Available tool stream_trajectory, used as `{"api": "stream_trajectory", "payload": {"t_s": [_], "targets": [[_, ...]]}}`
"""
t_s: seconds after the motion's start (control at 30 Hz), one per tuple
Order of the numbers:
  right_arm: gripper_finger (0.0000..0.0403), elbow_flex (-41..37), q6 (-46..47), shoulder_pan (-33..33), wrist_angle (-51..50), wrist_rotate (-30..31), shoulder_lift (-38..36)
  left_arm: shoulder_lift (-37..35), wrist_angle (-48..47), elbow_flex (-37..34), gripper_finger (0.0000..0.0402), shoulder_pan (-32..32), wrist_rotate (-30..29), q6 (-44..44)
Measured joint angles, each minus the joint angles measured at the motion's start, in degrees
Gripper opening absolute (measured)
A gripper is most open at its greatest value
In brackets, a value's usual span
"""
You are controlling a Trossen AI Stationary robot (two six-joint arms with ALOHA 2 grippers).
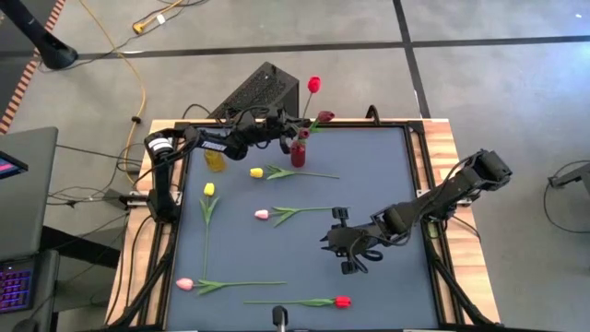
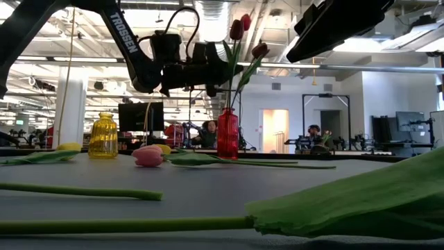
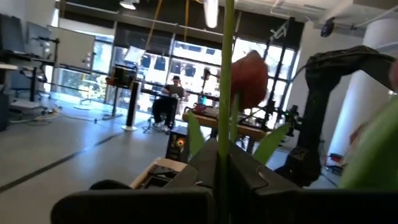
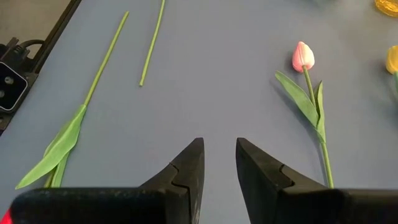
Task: Sort flowers into vase by color
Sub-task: Put the right red flower into the red flower vase, then put the red flower into the red flower vase
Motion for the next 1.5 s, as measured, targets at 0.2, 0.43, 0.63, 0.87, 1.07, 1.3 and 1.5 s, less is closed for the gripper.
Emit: {"api": "stream_trajectory", "payload": {"t_s": [0.2, 0.43, 0.63, 0.87, 1.07, 1.3, 1.5], "targets": [[0.0118, 0.00, -0.01, 0.00, 0.00, 0.01, 0.00, 0.00, -0.03, 0.00, 0.0036, 0.46, 3.04, -0.69], [0.0118, 0.00, -0.01, 0.00, 0.02, -0.01, 0.00, -0.18, -0.06, 0.00, 0.0103, 2.56, 6.66, -7.51], [0.0118, 0.00, 0.01, -0.02, 0.16, 0.00, 0.00, -1.73, -1.09, 0.00, 0.0133, 5.08, 14.11, -11.65], [0.0118, 0.00, -0.01, -0.02, 2.03, 0.00, 0.00, -6.21, -13.72, 0.00, 0.0131, 7.37, 16.14, -14.43], [0.0118, 0.00, -0.02, -0.02, 2.16, 0.01, 0.00, -13.19, -32.68, 0.00, 0.0121, 7.21, 13.94, -1.54], [0.0118, 0.00, -0.06, -0.23, 2.69, 0.01, 0.13, -24.35, -62.28, 0.00, 0.0116, 6.88, 1.12, 16.73], [0.0118, 0.00, -0.03, -1.85, 3.43, 0.03, 0.41, -31.97, -85.63, -0.13, 0.0115, 4.54, -0.19, 25.43]]}}
